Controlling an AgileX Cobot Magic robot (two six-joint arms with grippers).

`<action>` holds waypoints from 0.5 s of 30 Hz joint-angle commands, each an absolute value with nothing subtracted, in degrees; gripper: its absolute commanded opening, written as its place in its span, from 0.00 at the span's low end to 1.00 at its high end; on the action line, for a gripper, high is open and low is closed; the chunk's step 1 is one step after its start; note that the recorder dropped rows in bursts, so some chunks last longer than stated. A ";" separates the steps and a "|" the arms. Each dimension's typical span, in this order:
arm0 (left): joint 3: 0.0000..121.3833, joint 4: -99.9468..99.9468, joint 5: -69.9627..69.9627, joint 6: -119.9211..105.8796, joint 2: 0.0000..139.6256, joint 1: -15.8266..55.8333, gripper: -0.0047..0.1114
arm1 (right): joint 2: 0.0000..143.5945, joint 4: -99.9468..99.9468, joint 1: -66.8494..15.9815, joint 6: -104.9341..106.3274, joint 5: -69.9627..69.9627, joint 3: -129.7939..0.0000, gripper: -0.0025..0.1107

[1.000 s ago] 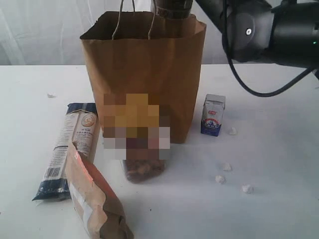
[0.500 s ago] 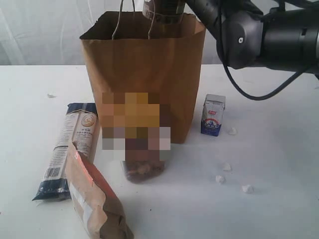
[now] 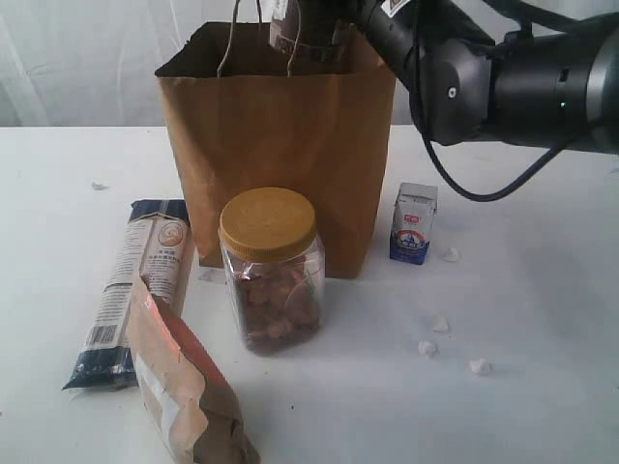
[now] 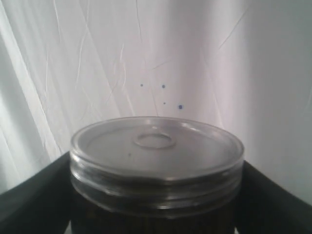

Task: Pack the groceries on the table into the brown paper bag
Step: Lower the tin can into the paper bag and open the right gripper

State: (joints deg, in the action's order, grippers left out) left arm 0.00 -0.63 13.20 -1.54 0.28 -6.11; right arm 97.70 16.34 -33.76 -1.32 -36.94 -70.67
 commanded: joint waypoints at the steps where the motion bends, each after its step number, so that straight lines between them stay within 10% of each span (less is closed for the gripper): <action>1: 0.00 -0.93 13.27 -1.50 0.00 -5.92 0.04 | 96.91 16.00 -33.93 -8.23 -41.63 -71.35 0.44; 15: 0.00 -0.93 13.27 -1.50 0.00 -5.92 0.04 | 102.74 13.98 -33.93 -9.25 -47.00 -74.14 0.44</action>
